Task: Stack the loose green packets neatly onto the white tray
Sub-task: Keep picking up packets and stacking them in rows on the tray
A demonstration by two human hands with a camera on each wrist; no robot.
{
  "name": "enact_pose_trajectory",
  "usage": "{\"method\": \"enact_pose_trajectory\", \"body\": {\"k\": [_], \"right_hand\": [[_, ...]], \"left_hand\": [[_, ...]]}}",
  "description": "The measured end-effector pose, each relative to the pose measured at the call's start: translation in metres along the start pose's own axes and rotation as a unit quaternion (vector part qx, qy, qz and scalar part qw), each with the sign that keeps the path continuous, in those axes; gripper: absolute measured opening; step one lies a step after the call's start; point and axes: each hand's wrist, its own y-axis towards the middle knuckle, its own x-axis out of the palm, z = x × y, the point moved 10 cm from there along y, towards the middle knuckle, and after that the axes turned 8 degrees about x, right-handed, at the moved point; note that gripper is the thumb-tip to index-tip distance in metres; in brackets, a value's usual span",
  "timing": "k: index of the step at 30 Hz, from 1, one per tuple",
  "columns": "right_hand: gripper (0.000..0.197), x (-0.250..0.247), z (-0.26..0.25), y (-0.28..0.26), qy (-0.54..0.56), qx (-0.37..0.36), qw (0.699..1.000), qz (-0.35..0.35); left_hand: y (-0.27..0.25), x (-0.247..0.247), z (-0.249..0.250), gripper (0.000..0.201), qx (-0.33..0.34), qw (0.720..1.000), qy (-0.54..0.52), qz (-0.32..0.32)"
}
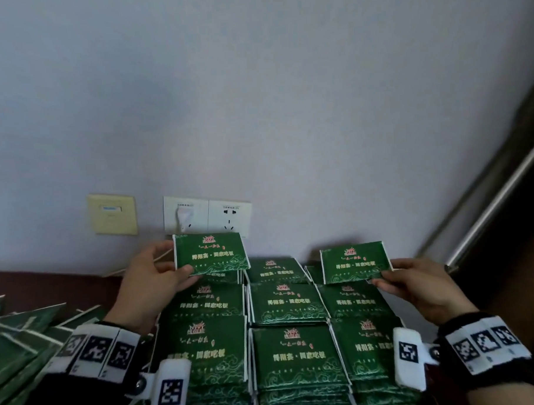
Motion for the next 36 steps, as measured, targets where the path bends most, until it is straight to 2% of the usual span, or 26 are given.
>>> {"method": "enact_pose_trajectory", "body": {"k": [3, 7, 11, 14, 19, 21, 25, 27, 31, 33, 36], "right_hand": [[0.015, 0.004, -0.003, -0.004, -0.021, -0.015, 1.000, 0.014], [0.016, 0.009, -0.010, -0.006, 0.020, -0.025, 0.999, 0.002], [0.024, 0.003, -0.020, -0.009, 0.078, -0.029, 0.996, -0.012], [0.033, -0.015, -0.027, -0.010, 0.108, -0.031, 0.993, -0.021], [0.027, -0.045, -0.031, 0.007, 0.099, -0.026, 0.995, -0.019], [0.024, -0.049, -0.026, 0.019, 0.076, -0.011, 0.997, -0.032], [0.024, -0.040, -0.007, 0.041, 0.008, 0.022, 0.996, -0.089], [0.023, -0.031, 0.002, 0.046, -0.023, 0.032, 0.993, -0.115], [0.022, -0.011, 0.015, 0.047, -0.088, 0.024, 0.985, -0.150], [0.022, -0.002, 0.018, 0.047, -0.117, 0.016, 0.979, -0.163], [0.025, 0.002, 0.018, 0.048, -0.143, -0.004, 0.977, -0.156]], "left_hand": [[-0.003, 0.005, 0.009, 0.045, 0.016, 1.000, -0.006, -0.006], [-0.007, 0.011, 0.025, 0.054, 0.020, 0.999, -0.048, -0.002], [-0.014, 0.046, 0.048, 0.065, 0.028, 0.998, -0.028, -0.050], [-0.014, 0.081, 0.056, 0.065, 0.002, 0.995, 0.015, -0.097], [-0.005, 0.119, 0.046, 0.043, -0.086, 0.991, -0.007, -0.107], [0.002, 0.126, 0.037, 0.033, -0.108, 0.988, 0.025, -0.106], [0.006, 0.142, 0.011, 0.028, -0.173, 0.975, 0.075, -0.119], [0.008, 0.142, 0.000, 0.021, -0.184, 0.968, 0.118, -0.123], [0.015, 0.139, -0.013, 0.026, -0.177, 0.950, 0.215, -0.143], [0.021, 0.135, -0.008, 0.018, -0.146, 0.934, 0.295, -0.139], [0.025, 0.135, 0.003, 0.004, -0.093, 0.893, 0.409, -0.162]]}}
